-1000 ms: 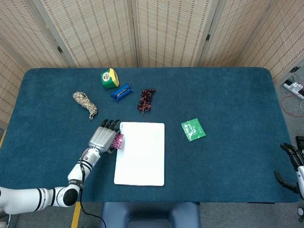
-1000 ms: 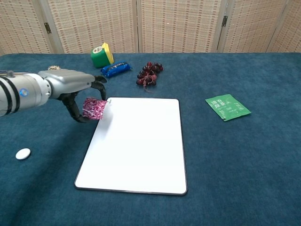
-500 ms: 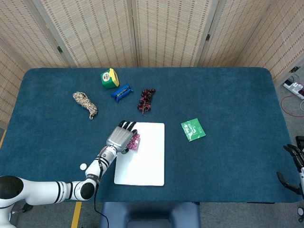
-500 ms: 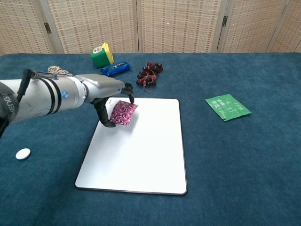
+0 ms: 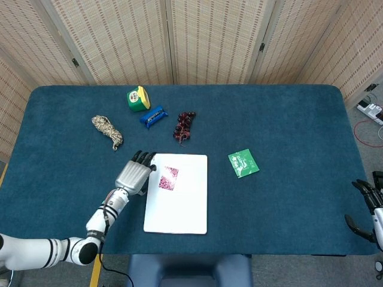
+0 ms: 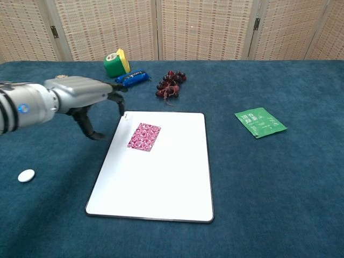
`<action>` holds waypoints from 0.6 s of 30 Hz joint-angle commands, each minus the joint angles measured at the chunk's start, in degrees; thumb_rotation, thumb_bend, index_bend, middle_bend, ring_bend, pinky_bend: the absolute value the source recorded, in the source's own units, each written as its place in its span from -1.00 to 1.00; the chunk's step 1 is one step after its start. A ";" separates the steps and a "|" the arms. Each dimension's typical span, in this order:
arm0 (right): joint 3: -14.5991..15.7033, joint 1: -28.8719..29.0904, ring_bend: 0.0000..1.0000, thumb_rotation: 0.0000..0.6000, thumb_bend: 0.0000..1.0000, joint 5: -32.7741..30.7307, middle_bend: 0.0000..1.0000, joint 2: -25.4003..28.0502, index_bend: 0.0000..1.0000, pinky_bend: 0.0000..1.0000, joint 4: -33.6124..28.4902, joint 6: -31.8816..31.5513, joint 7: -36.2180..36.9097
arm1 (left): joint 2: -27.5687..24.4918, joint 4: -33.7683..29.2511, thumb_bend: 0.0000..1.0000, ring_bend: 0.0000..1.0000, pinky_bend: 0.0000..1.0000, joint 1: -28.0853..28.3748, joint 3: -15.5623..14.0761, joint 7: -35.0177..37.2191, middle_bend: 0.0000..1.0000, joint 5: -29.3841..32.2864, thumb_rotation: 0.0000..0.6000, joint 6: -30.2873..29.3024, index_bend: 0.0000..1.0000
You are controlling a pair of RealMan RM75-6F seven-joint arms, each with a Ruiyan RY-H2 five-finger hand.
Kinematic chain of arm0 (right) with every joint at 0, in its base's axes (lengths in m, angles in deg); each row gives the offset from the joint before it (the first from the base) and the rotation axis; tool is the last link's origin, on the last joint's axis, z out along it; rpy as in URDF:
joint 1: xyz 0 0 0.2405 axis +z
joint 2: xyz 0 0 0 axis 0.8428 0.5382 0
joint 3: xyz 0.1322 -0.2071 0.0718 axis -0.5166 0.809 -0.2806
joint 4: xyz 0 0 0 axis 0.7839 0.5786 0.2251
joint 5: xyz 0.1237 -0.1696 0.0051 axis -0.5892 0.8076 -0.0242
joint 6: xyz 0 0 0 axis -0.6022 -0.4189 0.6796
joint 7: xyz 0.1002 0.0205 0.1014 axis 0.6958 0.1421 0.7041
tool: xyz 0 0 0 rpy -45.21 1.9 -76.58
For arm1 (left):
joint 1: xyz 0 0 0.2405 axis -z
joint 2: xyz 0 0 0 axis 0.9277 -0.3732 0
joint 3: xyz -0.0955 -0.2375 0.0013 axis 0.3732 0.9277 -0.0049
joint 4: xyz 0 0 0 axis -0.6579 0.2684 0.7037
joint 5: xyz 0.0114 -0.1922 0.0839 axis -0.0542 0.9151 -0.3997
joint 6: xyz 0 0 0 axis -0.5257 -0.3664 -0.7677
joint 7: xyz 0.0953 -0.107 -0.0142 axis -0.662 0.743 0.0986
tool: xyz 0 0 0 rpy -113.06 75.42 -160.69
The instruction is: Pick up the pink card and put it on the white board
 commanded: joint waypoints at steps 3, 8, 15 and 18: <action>-0.12 0.47 -0.64 1.00 -0.30 0.31 -0.67 -0.08 -0.75 -1.00 -0.30 0.31 -0.32 | -4.53 -2.92 -0.37 -1.00 -1.00 -6.23 -3.74 5.04 -0.96 -5.82 1.00 -5.05 -0.34; -0.16 0.87 -0.64 1.00 -0.30 0.64 -0.67 0.34 -0.75 -1.00 -0.93 0.52 -0.83 | -6.74 -3.11 -0.37 -1.00 -1.00 -10.98 -6.70 7.51 -0.94 -10.18 1.00 -8.22 -0.32; -0.09 1.12 -0.64 1.00 -0.30 0.74 -0.67 0.58 -0.75 -1.00 -1.51 0.79 -1.19 | -8.40 -1.65 -0.36 -1.00 -1.00 -18.29 -9.88 12.96 -0.91 -16.32 1.00 -12.77 -0.30; -0.03 1.32 -0.64 1.00 -0.30 1.00 -0.67 0.58 -0.75 -1.00 -1.74 0.90 -1.46 | -9.13 -1.18 -0.36 -1.00 -1.00 -20.10 -10.72 15.38 -0.89 -17.87 1.00 -12.18 -0.28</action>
